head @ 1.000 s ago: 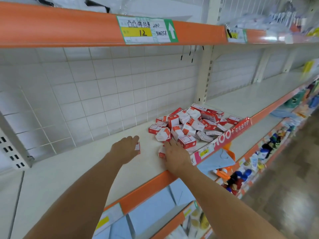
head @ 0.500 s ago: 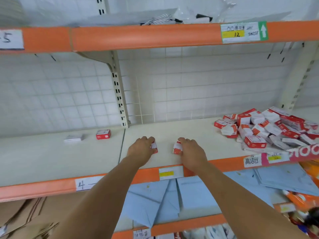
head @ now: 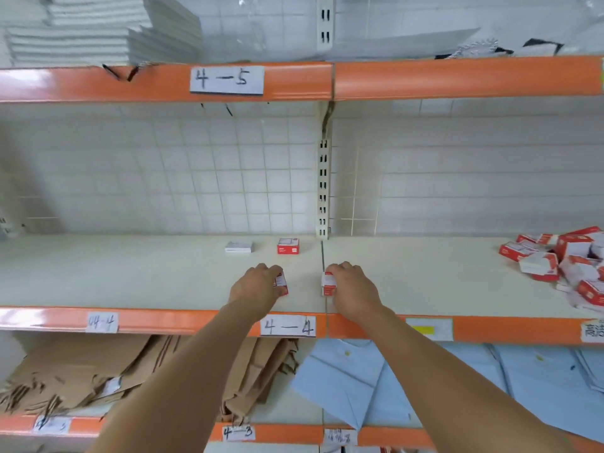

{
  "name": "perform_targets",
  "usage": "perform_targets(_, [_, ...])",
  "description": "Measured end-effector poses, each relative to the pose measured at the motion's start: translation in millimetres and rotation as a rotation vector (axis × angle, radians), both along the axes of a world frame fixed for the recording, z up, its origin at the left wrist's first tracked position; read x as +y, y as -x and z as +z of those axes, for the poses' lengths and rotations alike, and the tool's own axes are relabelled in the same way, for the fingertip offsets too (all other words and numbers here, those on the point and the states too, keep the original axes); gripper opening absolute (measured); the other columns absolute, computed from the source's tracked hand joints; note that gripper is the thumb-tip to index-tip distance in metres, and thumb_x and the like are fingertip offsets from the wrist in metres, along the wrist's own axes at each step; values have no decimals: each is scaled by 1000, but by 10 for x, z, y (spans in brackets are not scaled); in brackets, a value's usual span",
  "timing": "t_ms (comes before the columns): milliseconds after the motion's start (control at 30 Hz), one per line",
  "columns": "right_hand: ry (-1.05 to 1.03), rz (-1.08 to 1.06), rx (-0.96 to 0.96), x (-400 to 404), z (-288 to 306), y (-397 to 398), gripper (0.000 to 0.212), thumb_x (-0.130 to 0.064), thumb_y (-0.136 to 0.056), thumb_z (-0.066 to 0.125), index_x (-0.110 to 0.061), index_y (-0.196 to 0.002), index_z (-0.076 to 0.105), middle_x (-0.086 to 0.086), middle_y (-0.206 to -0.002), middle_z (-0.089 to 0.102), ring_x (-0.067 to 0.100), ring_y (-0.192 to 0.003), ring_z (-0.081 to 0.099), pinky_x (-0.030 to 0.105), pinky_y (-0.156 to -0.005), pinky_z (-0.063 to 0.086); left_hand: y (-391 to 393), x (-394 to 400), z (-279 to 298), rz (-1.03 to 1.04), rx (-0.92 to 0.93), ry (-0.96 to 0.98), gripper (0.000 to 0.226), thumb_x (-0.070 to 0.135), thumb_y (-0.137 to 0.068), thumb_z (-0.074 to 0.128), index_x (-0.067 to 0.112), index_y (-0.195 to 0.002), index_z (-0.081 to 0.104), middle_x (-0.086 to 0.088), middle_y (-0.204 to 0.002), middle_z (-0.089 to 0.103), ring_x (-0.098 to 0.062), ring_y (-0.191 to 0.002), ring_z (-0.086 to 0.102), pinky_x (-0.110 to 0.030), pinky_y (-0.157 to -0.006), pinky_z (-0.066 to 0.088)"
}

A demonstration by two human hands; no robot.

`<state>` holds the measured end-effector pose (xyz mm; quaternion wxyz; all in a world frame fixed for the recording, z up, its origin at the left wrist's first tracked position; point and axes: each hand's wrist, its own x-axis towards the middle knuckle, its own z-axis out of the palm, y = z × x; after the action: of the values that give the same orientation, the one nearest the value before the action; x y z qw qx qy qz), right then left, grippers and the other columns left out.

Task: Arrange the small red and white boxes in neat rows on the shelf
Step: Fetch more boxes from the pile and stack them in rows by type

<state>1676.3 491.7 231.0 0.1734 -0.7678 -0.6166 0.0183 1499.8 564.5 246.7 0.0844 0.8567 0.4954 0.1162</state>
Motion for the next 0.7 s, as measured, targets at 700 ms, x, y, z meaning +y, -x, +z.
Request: perform_targets(700, [79, -316, 50, 436, -78, -91, 41, -9, -93, 45, -19, -132, 43, 7, -129, 46, 26, -119, 41, 37, -88, 43, 25, 739, -162, -177, -69, 0, 40, 37, -94, 52, 23, -131, 48, -1, -122, 49, -19, -114, 46, -32, -86, 42])
